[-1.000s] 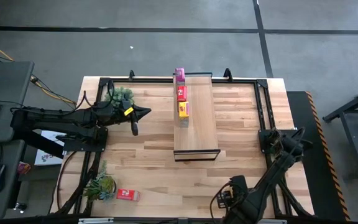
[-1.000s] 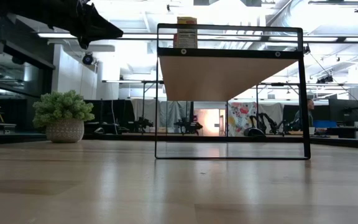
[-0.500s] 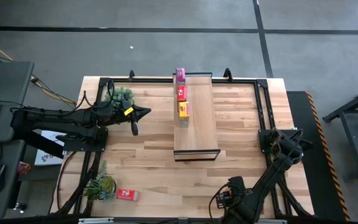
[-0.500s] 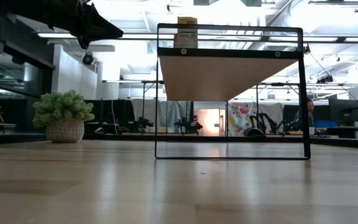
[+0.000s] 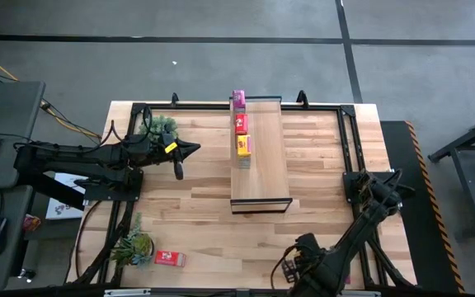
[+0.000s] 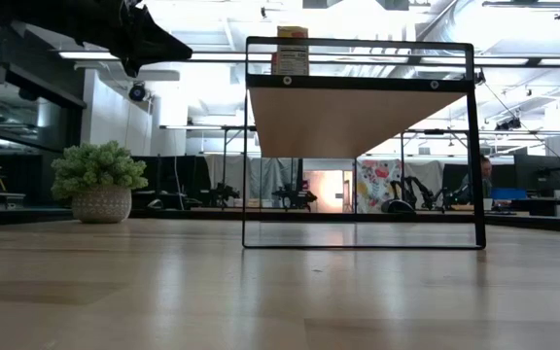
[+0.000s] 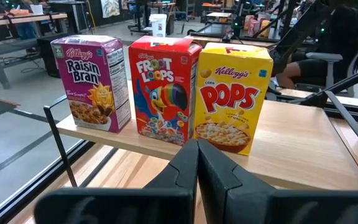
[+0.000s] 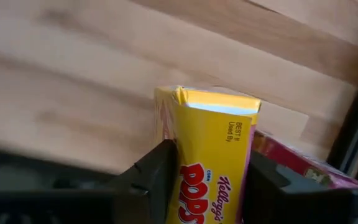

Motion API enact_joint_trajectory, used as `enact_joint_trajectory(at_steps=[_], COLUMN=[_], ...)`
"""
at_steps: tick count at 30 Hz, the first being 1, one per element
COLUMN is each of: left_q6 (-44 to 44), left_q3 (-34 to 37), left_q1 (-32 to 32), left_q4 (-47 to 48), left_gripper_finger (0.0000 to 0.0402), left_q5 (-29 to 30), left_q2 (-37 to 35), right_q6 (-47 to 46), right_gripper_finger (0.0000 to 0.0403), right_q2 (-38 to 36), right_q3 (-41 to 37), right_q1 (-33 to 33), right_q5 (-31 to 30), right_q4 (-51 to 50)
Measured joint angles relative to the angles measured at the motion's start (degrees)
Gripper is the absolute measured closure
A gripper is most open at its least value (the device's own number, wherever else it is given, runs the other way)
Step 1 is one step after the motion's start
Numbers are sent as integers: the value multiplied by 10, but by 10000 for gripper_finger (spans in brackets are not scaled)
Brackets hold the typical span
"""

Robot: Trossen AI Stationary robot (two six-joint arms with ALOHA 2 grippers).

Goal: Stack cereal on shelf
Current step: Put the yellow cereal box aligned with the other yellow cereal box on the shelf

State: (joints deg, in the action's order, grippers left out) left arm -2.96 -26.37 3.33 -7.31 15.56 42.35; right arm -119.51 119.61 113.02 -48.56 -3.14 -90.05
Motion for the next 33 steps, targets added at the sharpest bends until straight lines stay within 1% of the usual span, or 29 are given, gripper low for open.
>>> enact_joint_trajectory(at_steps=[2,4,8,9,10,11,13,16,20,23,27,29,30,33], left_q6=[0,0,0,0,0,0,0,-4,-9,-10,-20,-24,-25,-25], left_q3=[0,0,0,0,0,0,0,0,0,0,0,0,0,0], left_q1=[0,0,0,0,0,0,0,0,0,0,0,0,0,0], left_q4=[0,0,0,0,-1,0,0,1,1,2,18,27,29,31], left_gripper_finger=[401,401,402,401,402,401,402,401,402,402,402,401,402,402], left_q5=[0,0,0,0,0,0,0,0,0,0,0,0,0,0], left_q2=[0,0,0,0,0,0,0,0,0,0,0,0,0,0], right_q6=[59,125,274,312,353,389,425,451,517,534,570,592,600,624], right_gripper_finger=[268,269,269,269,269,269,269,269,269,269,269,269,269,269], right_q2=[0,0,-1,-13,-30,-44,-63,-81,-104,-113,-112,-111,-109,-108], right_q3=[51,113,222,219,200,190,186,192,195,197,196,191,188,188], right_q1=[5,9,19,25,32,41,67,116,193,257,328,348,353,356], right_q5=[-20,-60,-185,-211,-223,-236,-253,-273,-281,-269,-179,-123,-105,-102], right_q4=[0,4,31,52,82,92,67,3,4,0,0,0,0,0])
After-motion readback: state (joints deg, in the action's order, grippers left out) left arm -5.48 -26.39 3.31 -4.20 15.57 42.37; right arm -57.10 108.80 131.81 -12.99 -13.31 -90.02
